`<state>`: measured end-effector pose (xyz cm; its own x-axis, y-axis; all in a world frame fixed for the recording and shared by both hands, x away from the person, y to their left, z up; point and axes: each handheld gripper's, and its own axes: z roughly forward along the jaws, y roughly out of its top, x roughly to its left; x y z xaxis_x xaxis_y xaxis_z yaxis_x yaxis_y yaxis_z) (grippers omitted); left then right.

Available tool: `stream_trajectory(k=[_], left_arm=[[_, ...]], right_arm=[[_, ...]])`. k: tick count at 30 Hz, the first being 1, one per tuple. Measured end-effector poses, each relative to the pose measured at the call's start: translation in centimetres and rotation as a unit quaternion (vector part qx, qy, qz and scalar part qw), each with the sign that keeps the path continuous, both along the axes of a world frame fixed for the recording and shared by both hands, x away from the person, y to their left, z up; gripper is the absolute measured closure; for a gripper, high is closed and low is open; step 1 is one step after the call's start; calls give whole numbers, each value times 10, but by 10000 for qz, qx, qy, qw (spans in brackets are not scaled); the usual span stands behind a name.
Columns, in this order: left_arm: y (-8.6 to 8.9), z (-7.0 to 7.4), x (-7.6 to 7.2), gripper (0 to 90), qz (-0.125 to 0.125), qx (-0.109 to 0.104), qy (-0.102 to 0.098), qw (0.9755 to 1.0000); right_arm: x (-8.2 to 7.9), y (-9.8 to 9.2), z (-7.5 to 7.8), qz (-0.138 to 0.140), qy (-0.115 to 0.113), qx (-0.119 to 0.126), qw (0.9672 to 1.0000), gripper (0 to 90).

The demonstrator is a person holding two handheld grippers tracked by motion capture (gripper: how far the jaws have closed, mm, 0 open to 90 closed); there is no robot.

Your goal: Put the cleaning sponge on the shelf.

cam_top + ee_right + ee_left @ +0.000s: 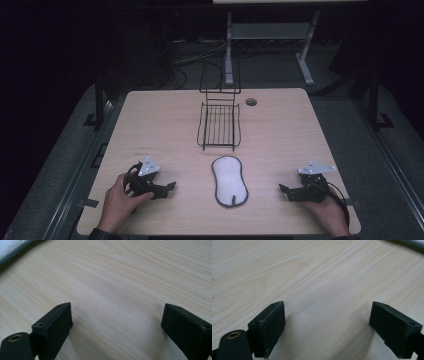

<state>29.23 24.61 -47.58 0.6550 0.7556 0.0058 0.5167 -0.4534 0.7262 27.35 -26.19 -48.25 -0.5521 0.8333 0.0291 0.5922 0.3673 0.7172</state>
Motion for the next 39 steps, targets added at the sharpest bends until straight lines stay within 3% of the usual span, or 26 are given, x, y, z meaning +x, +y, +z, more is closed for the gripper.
stream_trajectory(k=[11,21,23,25,27,28,30,36,39], left_arm=[[0,0,0,126,2,2,-2,10000],[0,0,0,126,3,1,0,10000],[0,0,0,126,3,2,1,10000],[0,0,0,126,2,0,1,10000],[0,0,0,126,4,1,0,10000],[0,0,0,126,3,0,0,10000],[0,0,0,126,3,2,1,10000],[0,0,0,126,3,1,1,10000],[0,0,0,126,2,0,1,10000]], right_arm=[[0,-1,0,17,-6,5,10000,97],[0,-3,8,-92,111,88,9999,161],[-1,-2,13,-39,104,166,9998,242],[-1,-1,15,-30,106,170,9998,265],[0,0,18,49,114,239,9996,354],[1,2,21,138,114,287,9994,442],[1,2,22,157,136,298,9993,468],[5,9,34,355,193,406,9984,749],[6,12,36,401,207,403,9982,805]])
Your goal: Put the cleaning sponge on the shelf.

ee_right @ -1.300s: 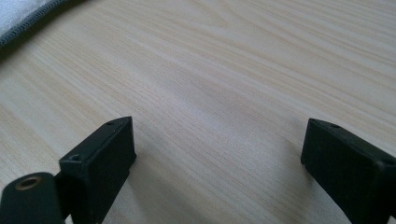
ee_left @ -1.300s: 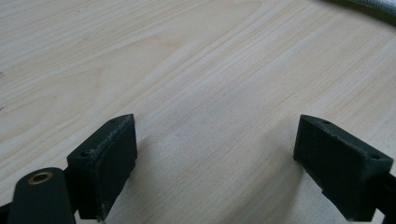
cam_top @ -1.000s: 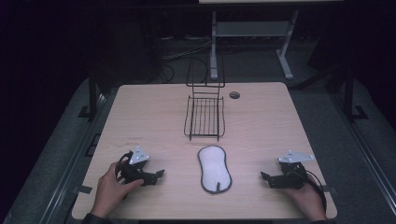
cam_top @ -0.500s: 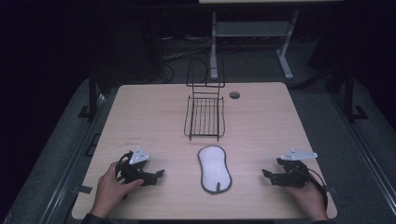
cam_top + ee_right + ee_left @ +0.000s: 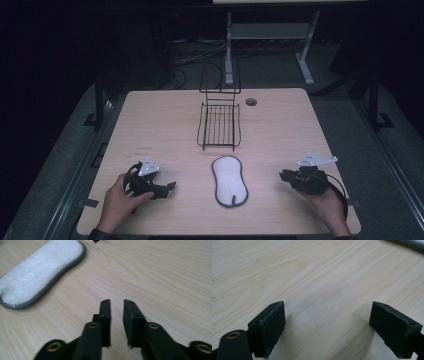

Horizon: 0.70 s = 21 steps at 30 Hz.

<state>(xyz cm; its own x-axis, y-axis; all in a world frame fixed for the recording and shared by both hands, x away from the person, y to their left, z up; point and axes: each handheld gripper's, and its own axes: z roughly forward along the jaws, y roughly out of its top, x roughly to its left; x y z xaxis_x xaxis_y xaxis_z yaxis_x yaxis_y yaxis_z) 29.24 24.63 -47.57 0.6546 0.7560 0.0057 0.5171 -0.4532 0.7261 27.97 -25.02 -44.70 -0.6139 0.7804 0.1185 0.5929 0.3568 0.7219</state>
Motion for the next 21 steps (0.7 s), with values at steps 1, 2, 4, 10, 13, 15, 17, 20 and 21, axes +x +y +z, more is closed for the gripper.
stream_trajectory(k=[1,2,4,10,13,15,17,20,21], left_arm=[[0,0,0,126,1,0,-1,10000],[0,0,0,126,0,1,0,10000],[0,0,0,126,2,1,0,10000],[0,0,0,126,0,1,0,10000],[0,0,0,126,1,0,1,10000],[0,0,0,126,2,1,0,10000],[0,0,0,126,-11,20,4,10000],[0,0,0,126,-12,20,4,10000],[0,0,0,126,-11,18,3,10000]], right_arm=[[1,1,1,24,-3,-6,10000,833],[3,3,2,71,-19,-3,10000,882],[4,6,4,85,5,30,10000,894],[12,19,9,197,2,11,9998,895],[16,26,10,259,19,44,9997,895],[19,30,10,313,23,105,9995,895],[21,34,10,323,27,66,9995,895],[24,37,10,349,17,63,9994,895],[26,39,11,364,7,76,9993,895]])
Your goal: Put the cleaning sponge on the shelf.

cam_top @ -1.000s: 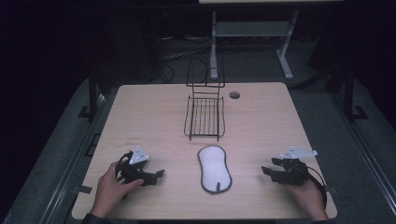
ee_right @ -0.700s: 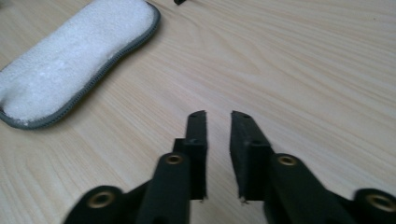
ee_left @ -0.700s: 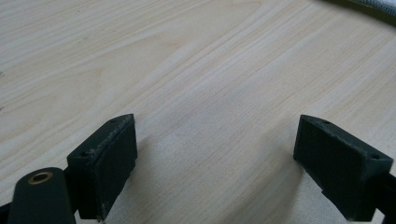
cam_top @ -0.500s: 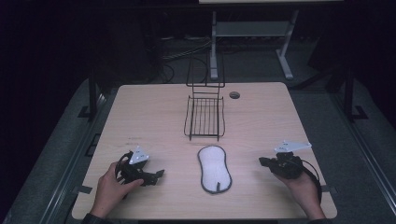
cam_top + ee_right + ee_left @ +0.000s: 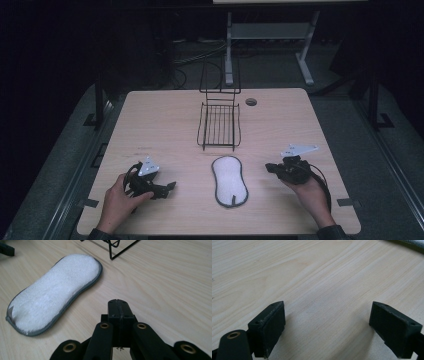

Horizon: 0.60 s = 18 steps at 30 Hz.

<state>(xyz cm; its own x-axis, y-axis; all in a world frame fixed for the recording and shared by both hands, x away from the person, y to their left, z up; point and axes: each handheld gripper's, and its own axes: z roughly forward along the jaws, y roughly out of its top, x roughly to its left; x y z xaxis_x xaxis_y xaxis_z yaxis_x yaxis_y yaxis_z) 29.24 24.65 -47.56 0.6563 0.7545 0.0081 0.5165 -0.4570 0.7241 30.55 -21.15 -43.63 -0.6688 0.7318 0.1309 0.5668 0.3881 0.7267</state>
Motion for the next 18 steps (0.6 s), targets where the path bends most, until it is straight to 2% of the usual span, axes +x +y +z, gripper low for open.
stream_trajectory(k=[6,11,18], left_arm=[[0,0,0,126,6,-11,-1,10000],[0,0,0,126,12,-19,-2,10000],[0,0,0,126,12,-20,-2,10000]], right_arm=[[10,13,1,70,-52,7,10000,895],[17,25,-2,185,27,-41,9998,895],[29,41,-2,300,8,-55,9995,895]])
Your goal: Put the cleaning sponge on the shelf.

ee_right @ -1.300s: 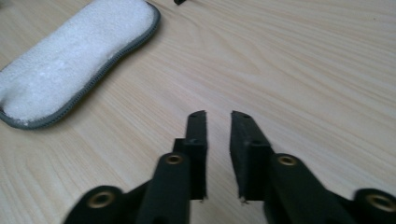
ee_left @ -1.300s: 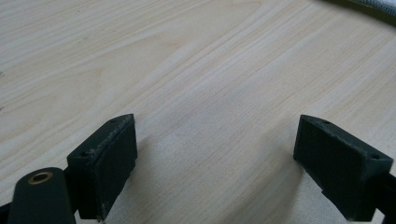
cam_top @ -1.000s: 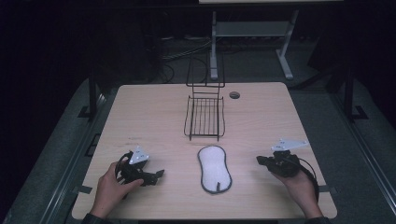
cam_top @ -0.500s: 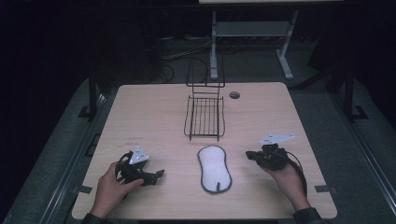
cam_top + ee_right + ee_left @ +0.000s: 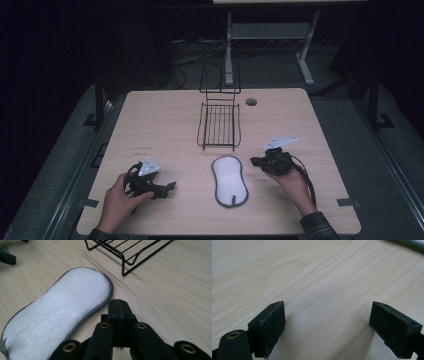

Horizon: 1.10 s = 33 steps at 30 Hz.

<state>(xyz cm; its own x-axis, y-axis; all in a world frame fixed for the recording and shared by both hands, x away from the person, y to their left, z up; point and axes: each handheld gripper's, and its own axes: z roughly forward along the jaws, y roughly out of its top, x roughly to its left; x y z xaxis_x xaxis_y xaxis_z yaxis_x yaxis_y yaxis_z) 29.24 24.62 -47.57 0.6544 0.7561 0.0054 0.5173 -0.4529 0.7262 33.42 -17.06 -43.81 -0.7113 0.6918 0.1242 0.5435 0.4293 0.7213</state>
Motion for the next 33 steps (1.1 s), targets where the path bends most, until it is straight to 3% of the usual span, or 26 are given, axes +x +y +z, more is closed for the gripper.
stream_trajectory(k=[14,33], left_arm=[[0,0,0,126,8,-3,3,10000],[0,0,0,126,9,-4,4,10000]], right_arm=[[19,22,-14,69,101,-105,9999,895],[24,50,-21,360,121,-199,9991,895]])
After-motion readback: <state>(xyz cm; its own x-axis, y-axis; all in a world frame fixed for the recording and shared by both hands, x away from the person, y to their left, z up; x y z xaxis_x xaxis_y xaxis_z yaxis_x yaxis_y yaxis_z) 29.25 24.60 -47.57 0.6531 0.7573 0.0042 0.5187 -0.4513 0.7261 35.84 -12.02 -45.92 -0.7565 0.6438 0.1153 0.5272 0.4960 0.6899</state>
